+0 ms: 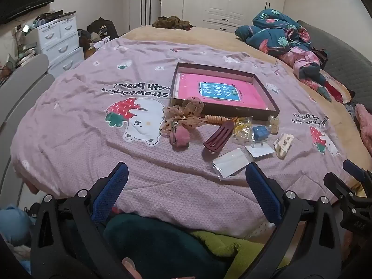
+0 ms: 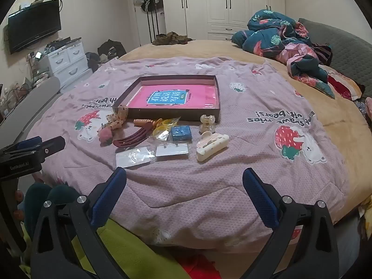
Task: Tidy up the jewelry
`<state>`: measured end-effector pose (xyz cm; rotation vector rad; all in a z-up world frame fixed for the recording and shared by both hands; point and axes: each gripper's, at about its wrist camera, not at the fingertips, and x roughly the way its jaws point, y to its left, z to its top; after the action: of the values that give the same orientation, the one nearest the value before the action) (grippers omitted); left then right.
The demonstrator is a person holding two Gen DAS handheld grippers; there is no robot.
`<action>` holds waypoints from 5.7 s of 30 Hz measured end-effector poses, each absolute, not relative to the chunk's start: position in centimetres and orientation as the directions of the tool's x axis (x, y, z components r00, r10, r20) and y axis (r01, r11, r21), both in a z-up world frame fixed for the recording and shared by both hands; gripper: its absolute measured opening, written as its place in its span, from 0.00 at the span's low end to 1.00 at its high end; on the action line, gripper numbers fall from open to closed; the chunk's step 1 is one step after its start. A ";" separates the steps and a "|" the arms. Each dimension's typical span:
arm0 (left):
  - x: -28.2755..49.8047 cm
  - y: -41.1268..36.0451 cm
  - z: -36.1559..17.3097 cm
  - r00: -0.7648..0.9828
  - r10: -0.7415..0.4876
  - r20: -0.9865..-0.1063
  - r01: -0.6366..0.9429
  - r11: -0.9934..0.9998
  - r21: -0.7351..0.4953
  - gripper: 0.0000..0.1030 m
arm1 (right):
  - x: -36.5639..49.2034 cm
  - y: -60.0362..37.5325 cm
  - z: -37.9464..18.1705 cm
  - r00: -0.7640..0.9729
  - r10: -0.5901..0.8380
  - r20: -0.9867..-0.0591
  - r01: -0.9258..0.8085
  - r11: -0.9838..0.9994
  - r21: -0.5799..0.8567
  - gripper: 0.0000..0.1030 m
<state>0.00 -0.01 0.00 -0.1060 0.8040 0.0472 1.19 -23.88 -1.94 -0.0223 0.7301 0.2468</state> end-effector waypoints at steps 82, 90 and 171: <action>1.3 0.7 -0.7 0.685 0.013 -0.729 -0.101 0.992 -0.078 0.92 | 2.7 -22.8 -1.8 0.699 0.254 -0.669 -0.272 0.959 0.080 0.96; 3.6 2.7 -0.4 0.682 0.046 -0.730 -0.143 0.987 -0.072 0.92 | 5.2 -22.6 -0.9 0.709 0.272 -0.651 -0.280 0.955 0.095 0.96; 22.2 4.5 0.1 0.638 -0.085 -0.765 -0.033 0.990 -0.138 0.15 | 21.0 -28.5 -1.5 0.677 0.275 -0.683 -0.240 0.959 0.148 0.39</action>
<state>22.19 4.50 0.09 -0.1440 0.8786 -0.0300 21.05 -28.53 -1.55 0.0471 0.7748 0.2893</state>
